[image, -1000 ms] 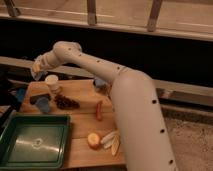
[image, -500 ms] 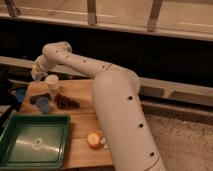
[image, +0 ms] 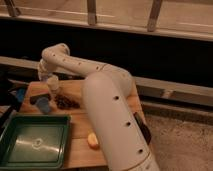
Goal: Place towel in paper cup
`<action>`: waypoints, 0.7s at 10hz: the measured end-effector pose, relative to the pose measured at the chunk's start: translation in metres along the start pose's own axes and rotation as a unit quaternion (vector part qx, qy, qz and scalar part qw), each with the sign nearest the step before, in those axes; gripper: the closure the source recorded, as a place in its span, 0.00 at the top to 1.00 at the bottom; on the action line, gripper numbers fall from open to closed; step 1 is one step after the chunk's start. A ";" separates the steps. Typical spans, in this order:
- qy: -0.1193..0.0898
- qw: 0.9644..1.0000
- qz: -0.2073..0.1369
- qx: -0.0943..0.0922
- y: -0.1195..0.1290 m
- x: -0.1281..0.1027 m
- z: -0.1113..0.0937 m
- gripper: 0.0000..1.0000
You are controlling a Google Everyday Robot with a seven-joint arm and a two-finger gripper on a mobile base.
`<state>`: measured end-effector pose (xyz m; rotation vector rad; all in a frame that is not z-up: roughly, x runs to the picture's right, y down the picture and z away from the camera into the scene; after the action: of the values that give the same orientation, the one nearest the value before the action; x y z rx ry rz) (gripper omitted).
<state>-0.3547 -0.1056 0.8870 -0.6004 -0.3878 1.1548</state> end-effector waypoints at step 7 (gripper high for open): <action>0.038 0.997 0.062 0.005 -0.036 0.026 0.033 0.40</action>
<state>-0.3376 -0.0832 0.9351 -0.6659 -0.2826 1.2474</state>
